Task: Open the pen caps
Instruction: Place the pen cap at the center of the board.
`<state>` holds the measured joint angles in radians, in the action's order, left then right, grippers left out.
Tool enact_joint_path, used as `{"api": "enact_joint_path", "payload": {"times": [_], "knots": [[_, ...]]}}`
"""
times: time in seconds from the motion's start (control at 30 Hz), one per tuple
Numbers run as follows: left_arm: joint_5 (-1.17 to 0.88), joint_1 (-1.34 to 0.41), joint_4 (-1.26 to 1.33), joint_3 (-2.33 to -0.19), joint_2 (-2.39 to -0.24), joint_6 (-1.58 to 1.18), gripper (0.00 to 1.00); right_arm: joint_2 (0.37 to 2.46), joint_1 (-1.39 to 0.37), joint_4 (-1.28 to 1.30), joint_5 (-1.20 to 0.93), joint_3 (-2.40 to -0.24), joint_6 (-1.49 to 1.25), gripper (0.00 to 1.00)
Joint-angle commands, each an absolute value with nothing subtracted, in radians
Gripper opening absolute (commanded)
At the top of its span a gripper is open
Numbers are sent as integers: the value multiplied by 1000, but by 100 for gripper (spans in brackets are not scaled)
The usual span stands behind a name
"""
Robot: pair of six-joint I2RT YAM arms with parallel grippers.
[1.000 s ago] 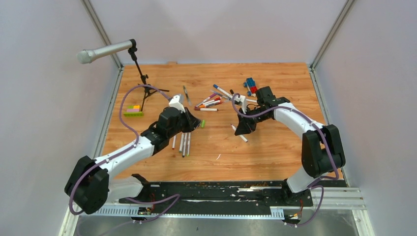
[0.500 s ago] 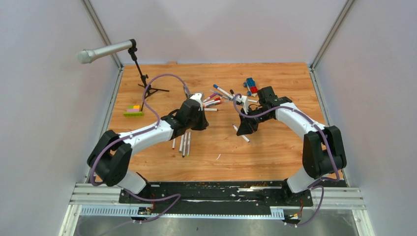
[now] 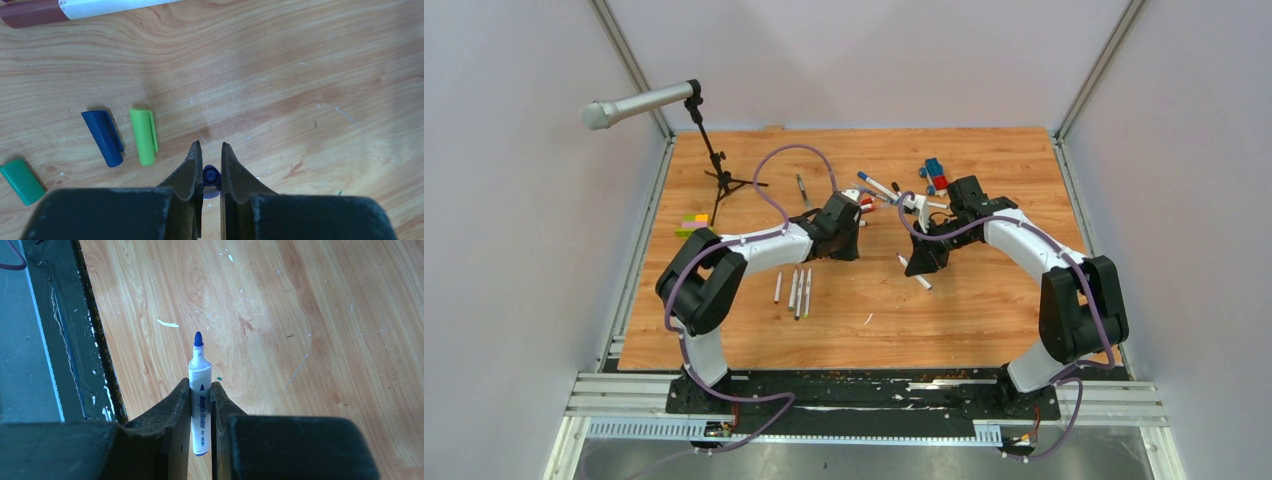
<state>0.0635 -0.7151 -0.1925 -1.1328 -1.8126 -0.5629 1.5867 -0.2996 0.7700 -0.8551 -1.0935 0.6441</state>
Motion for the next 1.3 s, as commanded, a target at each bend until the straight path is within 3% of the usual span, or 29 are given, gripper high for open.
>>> {"api": "enact_joint_path", "payload": {"times": [0.0, 0.9, 1.27], "knots": [[122, -721, -238, -1196, -1840, -531, 8, 1564, -295, 776, -880, -1126, 675, 1], [202, -721, -432, -1376, -1996, -512, 31, 1577, -295, 787, -891, -1129, 681, 1], [194, -721, -450, -1392, -1939, -510, 34, 1576, -296, 780, -934, -1125, 653, 0]]}}
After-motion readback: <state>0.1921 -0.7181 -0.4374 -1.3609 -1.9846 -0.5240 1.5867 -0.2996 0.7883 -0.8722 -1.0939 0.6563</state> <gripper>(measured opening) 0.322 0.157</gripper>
